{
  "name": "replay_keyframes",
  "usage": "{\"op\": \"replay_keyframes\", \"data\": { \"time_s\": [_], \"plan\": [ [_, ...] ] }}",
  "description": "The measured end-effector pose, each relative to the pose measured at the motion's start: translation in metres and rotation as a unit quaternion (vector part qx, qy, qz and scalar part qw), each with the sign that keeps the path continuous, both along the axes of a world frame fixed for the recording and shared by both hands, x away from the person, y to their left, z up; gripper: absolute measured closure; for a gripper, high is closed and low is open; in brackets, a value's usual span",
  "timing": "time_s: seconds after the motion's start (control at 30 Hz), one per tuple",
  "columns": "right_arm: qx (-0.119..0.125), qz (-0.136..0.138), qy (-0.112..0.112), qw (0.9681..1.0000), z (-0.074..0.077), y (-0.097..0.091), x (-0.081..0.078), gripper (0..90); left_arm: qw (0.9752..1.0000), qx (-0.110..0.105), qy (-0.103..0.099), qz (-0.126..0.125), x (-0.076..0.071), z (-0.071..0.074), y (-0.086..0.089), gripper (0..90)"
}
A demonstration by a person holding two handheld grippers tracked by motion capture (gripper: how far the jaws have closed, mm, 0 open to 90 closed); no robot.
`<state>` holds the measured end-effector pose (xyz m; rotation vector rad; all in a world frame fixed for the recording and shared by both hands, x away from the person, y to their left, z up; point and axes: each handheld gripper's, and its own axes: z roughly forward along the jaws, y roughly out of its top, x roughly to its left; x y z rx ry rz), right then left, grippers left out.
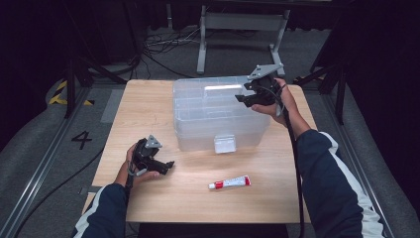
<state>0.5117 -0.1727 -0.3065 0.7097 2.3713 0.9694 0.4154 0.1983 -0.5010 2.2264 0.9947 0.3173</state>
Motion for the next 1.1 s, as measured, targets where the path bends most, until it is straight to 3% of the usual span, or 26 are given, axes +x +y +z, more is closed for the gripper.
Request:
{"op": "replay_keyframes", "data": {
  "time_s": [0.07, 0.13, 0.23, 0.3, 0.37, 0.43, 0.47, 0.53, 0.6, 0.67, 0.97, 1.1],
  "plan": [
    [-0.01, -0.008, -0.011, 0.9999, -0.001, 0.004, 0.002, 56.2, 1.0, -0.003, -0.003, 0.007, 0.004, 0.001, -0.002, 9.0],
    [-0.009, -0.008, -0.008, 0.9999, -0.002, 0.007, 0.004, 59.1, 1.0, -0.003, -0.003, 0.003, 0.007, 0.001, -0.005, 11.4],
    [-0.026, -0.013, -0.011, 0.9995, -0.005, 0.01, 0.006, 63.6, 0.9999, -0.007, -0.004, -0.007, 0.011, 0.001, -0.013, 14.6],
    [-0.042, -0.02, -0.014, 0.9988, -0.004, 0.011, 0.006, 70.0, 0.9996, -0.003, -0.019, -0.018, 0.013, 0.001, -0.019, 17.6],
    [-0.052, -0.028, -0.013, 0.9981, -0.004, 0.013, 0.007, 71.5, 0.999, -0.017, -0.035, -0.021, 0.013, 0.003, -0.026, 21.2],
    [-0.052, -0.033, -0.012, 0.998, -0.004, 0.014, 0.007, 71.6, 0.998, -0.032, -0.049, -0.022, 0.013, 0.005, -0.031, 21.4],
    [-0.048, -0.032, -0.01, 0.9983, -0.004, 0.013, 0.007, 72.0, 0.9979, -0.03, -0.051, -0.025, 0.014, 0.007, -0.034, 22.3],
    [-0.035, -0.032, -0.001, 0.9989, -0.004, 0.011, 0.008, 72.9, 0.9971, -0.049, -0.054, -0.023, 0.017, 0.011, -0.039, 21.8],
    [-0.028, -0.032, 0.005, 0.9991, -0.004, 0.009, 0.009, 73.4, 0.9967, -0.051, -0.06, -0.02, 0.02, 0.014, -0.043, 21.8],
    [-0.022, -0.03, 0.009, 0.9993, -0.004, 0.007, 0.009, 73.9, 0.9963, -0.037, -0.077, -0.011, 0.023, 0.018, -0.049, 19.1],
    [-0.008, -0.025, 0.02, 0.9995, -0.004, 0.003, 0.009, 74.7, 0.9953, -0.072, -0.062, -0.018, 0.03, 0.02, -0.045, 13.2],
    [-0.005, -0.019, 0.022, 0.9996, -0.004, -0.001, 0.005, 75.0, 0.9956, -0.068, -0.061, -0.022, 0.032, 0.021, -0.047, 11.7]
  ]
}}
